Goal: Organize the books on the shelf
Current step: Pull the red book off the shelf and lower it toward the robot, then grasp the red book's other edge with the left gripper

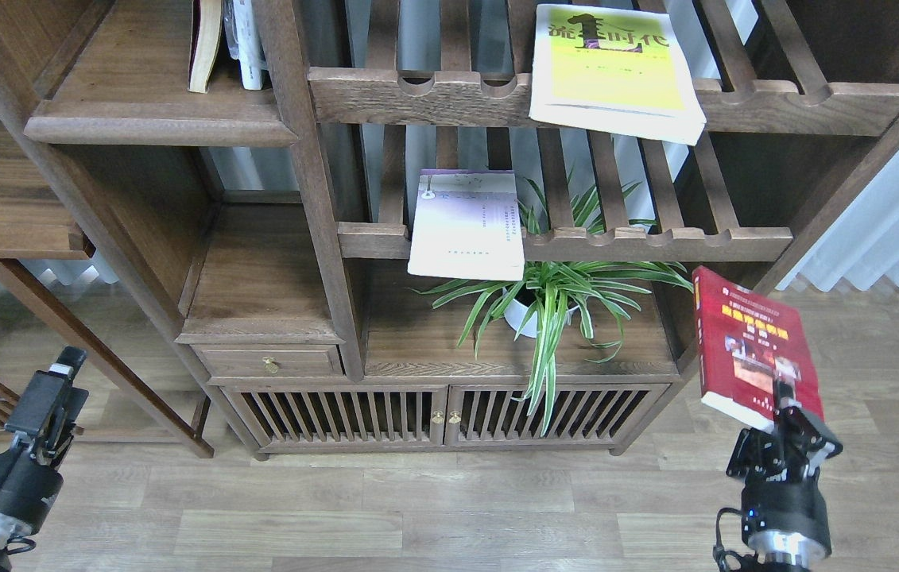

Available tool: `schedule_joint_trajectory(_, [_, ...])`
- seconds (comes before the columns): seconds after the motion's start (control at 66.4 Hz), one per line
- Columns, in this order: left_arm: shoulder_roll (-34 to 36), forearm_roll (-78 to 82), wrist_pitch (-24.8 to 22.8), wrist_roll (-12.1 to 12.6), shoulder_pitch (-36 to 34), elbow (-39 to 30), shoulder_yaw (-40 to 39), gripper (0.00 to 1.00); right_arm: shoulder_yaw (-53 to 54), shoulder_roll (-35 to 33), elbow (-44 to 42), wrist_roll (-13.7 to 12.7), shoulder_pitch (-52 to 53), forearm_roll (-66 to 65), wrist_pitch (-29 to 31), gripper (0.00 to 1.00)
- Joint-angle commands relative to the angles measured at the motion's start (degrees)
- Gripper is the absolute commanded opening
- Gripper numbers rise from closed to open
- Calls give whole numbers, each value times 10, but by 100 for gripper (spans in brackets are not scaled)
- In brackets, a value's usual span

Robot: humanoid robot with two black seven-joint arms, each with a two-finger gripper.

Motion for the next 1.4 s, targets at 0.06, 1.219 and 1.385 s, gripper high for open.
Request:
schedule_joint_trajectory(0.06, [-5, 1, 0, 3, 2, 9, 7, 100, -43, -2, -9, -9, -8, -5, 0, 5])
schedule_joint_trajectory(1.219, [113, -118, 0, 6, 13, -50, 163, 100, -379, -2, -110, -11, 183, -141, 0, 5])
schedule_joint_trajectory(1.385, [148, -241, 0, 60, 23, -82, 173, 100, -380, 24, -135, -13, 199, -142, 0, 5])
